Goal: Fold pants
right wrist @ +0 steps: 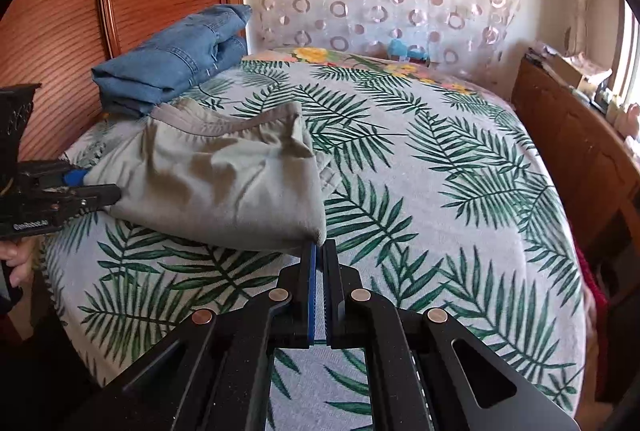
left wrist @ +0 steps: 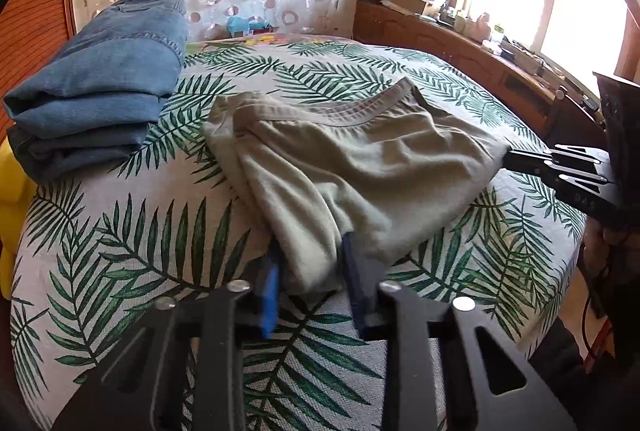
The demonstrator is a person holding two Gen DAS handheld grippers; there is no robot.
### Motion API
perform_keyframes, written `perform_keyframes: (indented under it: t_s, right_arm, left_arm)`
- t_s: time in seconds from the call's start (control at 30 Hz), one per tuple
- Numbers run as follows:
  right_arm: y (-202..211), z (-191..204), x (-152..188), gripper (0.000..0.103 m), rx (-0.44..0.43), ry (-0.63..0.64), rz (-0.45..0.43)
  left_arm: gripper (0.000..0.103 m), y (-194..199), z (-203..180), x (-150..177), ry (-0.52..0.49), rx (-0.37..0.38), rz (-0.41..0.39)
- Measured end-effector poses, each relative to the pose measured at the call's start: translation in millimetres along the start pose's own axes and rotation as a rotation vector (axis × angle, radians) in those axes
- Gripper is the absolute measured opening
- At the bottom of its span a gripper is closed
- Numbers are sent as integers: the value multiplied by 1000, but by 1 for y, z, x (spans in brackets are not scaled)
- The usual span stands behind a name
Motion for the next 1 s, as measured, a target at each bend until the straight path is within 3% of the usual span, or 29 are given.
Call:
perform_keyframes:
  t_s: [0.13,0.53,1.0]
  right_arm:
    - [4,-4,0,2,-18,-5,-6]
    - [46,-1,22,2,-55,-15,-28]
    - [82,6,50,2,-87,-4,-20]
  left_arm:
    - [16,6,-1,-3,0,4,-13]
    - [16,37,-16,0,-30,33,-52]
    - [19,41,-22,21,-27,35,-17]
Point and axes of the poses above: each gripper's, at about its wrist camera, not at the fingertips, and y roughly against the way its jaws point, z to its left, x to its underside, the point moved 2 cm from there along -y, roughly the way its jaws point, and after that the axes turned 5 degrees about z, right-handed, at the moved point
